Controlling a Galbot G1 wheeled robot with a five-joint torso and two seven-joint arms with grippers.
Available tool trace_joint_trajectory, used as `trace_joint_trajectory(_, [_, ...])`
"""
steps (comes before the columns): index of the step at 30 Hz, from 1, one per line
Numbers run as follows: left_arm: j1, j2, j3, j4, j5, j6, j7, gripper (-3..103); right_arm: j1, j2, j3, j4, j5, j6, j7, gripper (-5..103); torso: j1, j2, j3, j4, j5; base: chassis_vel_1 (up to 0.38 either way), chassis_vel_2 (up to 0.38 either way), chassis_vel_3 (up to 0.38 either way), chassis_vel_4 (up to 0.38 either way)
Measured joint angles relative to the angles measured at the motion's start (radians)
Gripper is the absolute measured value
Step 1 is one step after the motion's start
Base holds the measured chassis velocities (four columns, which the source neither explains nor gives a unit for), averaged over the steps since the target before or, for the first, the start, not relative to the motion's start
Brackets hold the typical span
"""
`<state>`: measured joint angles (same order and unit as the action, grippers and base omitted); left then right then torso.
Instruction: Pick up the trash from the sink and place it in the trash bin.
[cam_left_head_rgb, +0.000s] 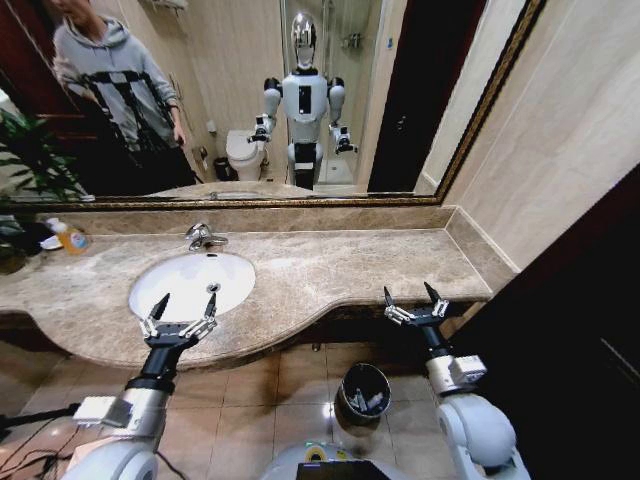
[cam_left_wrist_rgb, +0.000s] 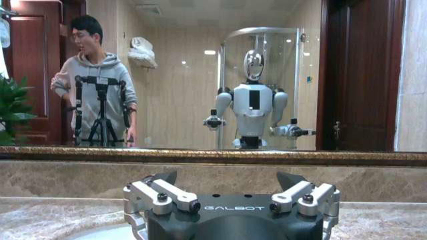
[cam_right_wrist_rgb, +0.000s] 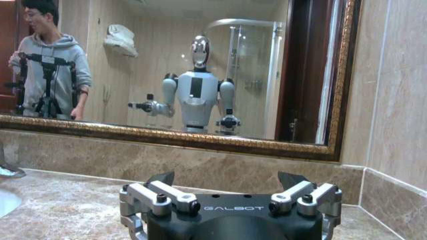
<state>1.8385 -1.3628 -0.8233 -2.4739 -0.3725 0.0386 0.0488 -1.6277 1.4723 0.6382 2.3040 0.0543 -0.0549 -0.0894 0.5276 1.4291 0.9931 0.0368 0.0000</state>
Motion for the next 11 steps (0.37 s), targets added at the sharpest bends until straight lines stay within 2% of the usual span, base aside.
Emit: trace_joint_trajectory(11, [0.000, 0.000, 0.000, 0.000, 0.000, 0.000, 0.000, 100, 0.000, 0.000, 0.000, -0.001, 0.000, 0.001, 0.001, 100, 0.000, 0.000, 0.000, 0.0000, 0.0000, 0.000, 0.000, 0.000, 0.000])
